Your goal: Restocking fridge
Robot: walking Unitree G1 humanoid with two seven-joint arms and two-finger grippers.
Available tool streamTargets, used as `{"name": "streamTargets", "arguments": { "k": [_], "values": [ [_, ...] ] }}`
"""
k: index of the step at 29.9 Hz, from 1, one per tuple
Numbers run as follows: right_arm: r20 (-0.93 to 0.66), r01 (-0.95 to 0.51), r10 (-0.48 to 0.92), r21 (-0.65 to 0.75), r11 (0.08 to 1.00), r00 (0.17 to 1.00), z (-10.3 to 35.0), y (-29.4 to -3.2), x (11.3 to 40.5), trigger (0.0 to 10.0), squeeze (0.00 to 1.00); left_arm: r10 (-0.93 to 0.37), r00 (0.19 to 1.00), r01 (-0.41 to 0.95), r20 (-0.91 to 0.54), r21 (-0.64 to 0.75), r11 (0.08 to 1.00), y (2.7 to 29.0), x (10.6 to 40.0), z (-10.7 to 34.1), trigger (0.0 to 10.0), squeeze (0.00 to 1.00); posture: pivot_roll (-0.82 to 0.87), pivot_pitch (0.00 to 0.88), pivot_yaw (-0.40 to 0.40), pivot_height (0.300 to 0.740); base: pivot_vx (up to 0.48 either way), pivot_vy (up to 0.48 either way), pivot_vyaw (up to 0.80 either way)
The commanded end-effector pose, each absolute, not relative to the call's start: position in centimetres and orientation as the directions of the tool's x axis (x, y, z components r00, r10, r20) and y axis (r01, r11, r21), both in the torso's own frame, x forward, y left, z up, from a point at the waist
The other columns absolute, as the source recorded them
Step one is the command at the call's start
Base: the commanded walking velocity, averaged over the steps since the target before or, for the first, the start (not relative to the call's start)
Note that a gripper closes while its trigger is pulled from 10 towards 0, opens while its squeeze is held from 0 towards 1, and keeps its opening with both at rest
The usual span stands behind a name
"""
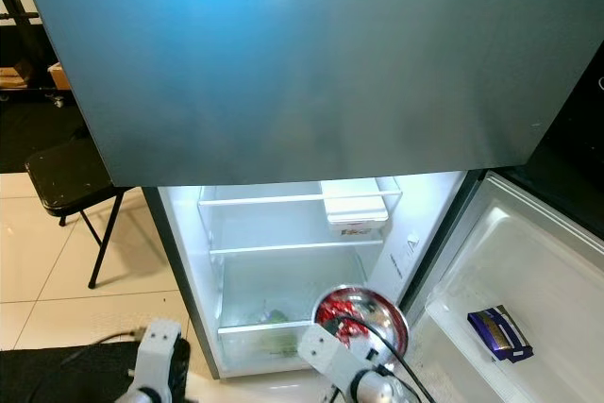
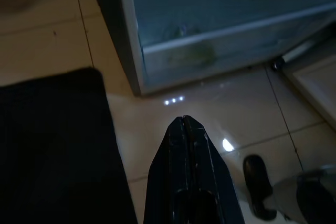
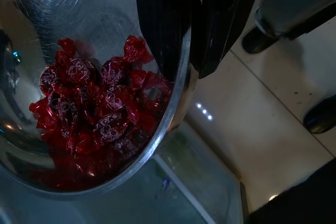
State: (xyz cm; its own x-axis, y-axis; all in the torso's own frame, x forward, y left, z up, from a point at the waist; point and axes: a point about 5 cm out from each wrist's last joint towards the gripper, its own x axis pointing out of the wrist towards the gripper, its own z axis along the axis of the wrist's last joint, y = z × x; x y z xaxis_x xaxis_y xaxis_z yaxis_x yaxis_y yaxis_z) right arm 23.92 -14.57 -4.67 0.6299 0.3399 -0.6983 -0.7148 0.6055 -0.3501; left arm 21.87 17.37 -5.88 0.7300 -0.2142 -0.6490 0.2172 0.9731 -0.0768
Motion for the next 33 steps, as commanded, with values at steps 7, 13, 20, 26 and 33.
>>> {"name": "streamTargets", "arguments": {
  "k": [7, 13, 20, 26, 33],
  "values": [
    [-0.657, -0.702, 0.357, -0.381, 0.602, 0.663, -3.4, -13.5, 25.8, 10.0, 0.00, -0.256, 0.760, 0.312, -0.597, -0.011, 0.950, 16.9, 23.5, -4.7, 10.0, 0.00, -0.02, 0.000, -0.012, 0.735, 0.000, 0.000, 0.00],
    [-0.644, -0.675, 0.336, -0.395, 0.624, 0.687, -2.7, -14.0, 26.6, 10.0, 0.00, -0.282, 0.782, 0.332, -0.556, -0.013, 0.943, 16.1, 24.4, -4.0, 10.0, 0.00, -0.02, 0.000, -0.016, 0.705, 0.000, 0.000, 0.00],
    [-0.639, -0.630, 0.294, -0.393, 0.670, 0.711, -2.4, -15.5, 27.0, 10.0, 0.00, -0.286, 0.785, 0.332, -0.550, -0.016, 0.943, 15.9, 24.5, -3.9, 10.0, 0.00, -0.02, 0.000, -0.015, 0.680, 0.000, 0.000, 0.00],
    [-0.631, -0.609, 0.273, -0.406, 0.681, 0.726, -2.0, -16.3, 27.5, 10.0, 0.00, -0.291, 0.792, 0.335, -0.537, -0.016, 0.942, 15.9, 24.7, -3.7, 10.0, 0.00, -0.02, 0.000, -0.015, 0.655, 0.000, 0.000, 0.00],
    [-0.607, -0.604, 0.294, -0.403, 0.687, 0.738, -1.6, -16.1, 27.8, 10.0, 0.00, -0.298, 0.803, 0.340, -0.516, -0.015, 0.940, 15.7, 25.3, -3.3, 10.0, 0.00, -0.02, 0.000, -0.013, 0.635, 0.000, 0.000, 0.00]
  ]
}}
